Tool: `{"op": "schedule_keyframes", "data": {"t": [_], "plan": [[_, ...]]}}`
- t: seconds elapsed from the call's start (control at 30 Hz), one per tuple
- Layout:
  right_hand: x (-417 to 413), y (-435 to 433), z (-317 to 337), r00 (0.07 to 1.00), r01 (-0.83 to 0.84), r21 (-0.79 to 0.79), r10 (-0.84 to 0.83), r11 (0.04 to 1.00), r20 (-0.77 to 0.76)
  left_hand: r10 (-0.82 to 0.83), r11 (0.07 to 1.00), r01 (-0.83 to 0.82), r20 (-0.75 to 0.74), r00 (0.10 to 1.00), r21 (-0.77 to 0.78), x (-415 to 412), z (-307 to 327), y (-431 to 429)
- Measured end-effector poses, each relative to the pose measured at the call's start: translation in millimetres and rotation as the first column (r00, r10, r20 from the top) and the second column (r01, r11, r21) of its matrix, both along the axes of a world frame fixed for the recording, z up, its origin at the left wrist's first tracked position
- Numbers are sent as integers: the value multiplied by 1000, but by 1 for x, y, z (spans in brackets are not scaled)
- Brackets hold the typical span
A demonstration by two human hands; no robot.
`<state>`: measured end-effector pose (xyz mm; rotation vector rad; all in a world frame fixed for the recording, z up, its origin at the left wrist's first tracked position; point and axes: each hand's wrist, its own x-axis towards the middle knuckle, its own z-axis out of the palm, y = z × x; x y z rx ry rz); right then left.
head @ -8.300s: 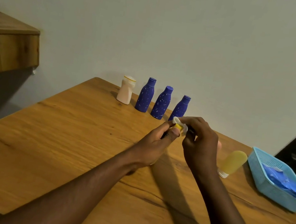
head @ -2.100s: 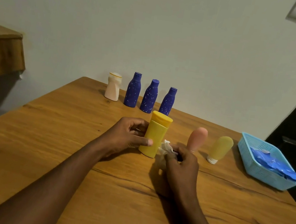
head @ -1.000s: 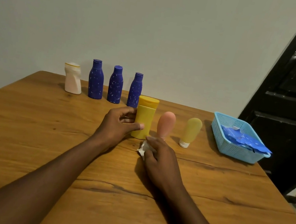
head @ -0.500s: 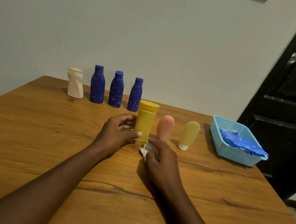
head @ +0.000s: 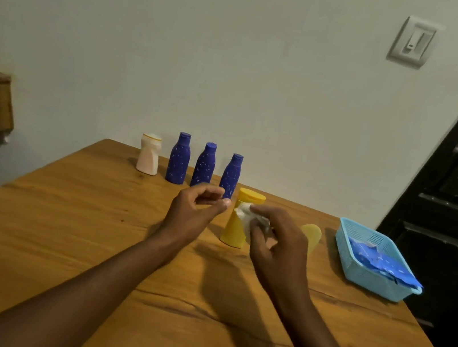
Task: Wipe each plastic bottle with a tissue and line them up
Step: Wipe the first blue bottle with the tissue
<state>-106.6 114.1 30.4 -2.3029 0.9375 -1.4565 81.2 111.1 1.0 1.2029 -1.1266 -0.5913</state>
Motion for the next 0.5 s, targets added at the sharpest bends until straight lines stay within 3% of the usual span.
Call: {"op": "schedule_keyframes", "data": {"t": [0.2,0.33,0.5], "plan": [[23,-45,80,992,6,-124,-22,992,-128,88,996,-73,320,943,-59,29,54,-60],[31,-86,106,968,68,-84,-86,994,-235,63,996,-83,578,814,9,48,83,-110],[32,-126,108,946,128,-20,-128,992,-299,-33,987,-107,792,610,123,58,92,-153]]}}
